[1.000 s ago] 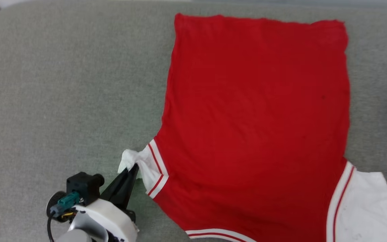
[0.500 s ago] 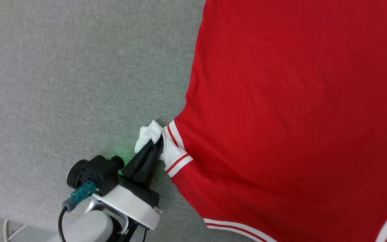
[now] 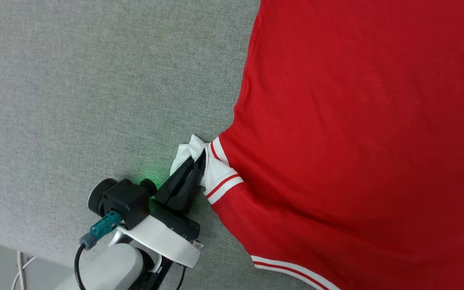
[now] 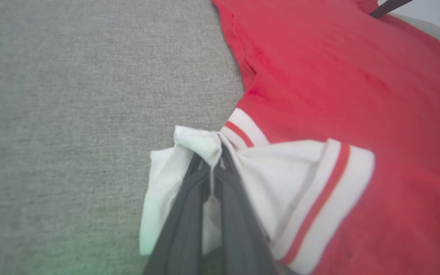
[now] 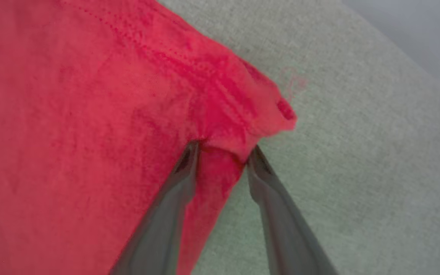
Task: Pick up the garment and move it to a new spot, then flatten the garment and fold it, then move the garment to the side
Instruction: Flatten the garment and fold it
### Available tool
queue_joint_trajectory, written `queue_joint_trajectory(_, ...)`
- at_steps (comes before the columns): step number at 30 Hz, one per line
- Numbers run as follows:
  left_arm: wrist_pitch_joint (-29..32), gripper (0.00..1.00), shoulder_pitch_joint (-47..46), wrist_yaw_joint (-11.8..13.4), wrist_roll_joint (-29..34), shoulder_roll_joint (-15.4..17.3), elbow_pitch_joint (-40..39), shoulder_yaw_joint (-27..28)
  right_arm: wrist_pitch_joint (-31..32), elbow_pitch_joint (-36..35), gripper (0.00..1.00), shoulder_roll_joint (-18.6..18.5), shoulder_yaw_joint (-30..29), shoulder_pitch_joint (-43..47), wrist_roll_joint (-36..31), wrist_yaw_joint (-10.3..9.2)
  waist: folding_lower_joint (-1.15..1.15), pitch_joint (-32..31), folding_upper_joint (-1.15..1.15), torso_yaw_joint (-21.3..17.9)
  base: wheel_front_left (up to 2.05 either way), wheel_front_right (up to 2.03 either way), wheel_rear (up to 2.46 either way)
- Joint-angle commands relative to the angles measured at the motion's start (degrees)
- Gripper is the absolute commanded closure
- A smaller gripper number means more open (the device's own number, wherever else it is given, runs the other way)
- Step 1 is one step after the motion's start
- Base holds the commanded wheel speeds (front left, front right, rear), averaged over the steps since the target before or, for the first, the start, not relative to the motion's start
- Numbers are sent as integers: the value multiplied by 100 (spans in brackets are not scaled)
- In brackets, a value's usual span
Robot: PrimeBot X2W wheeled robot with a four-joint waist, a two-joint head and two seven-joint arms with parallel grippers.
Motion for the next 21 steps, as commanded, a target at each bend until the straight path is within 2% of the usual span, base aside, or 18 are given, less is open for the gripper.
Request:
queue_joint_trajectory(1, 79, 100, 79, 55, -45, -8, 178, 42, -95, 113, 100, 125, 195, 304, 52, 15, 1, -158, 0, -84, 0, 0, 0)
queue_joint_trajectory(6, 58, 100, 390, 106, -116, 21, 253, 155, -646, 71, 100, 188, 268, 193, 263, 8, 1, -678, 0, -315, 0, 0, 0)
queue_joint_trajectory(8, 55, 100, 516, 121, -144, 22, 267, 202, -818, -25, 100, 77, 442, 271, 366, 8, 1, -945, 0, -415, 0, 0, 0)
queue_joint_trajectory(12, 47, 100, 801, 191, -216, 78, 256, 311, -1086, -369, 100, -319, 842, 640, 729, 8, 1, -1441, 0, -612, 0, 0, 0)
queue_joint_trajectory(13, 47, 100, 801, 191, -216, 78, 256, 311, -1086, -369, 100, -319, 842, 640, 729, 8, 1, -1441, 0, -612, 0, 0, 0)
queue_joint_trajectory(21, 47, 100, 1392, 386, -355, 320, 180, 551, -1624, -1330, 100, -1385, 1229, 2064, 1513, 8, 1, -2181, 0, -1044, 0, 0, 0)
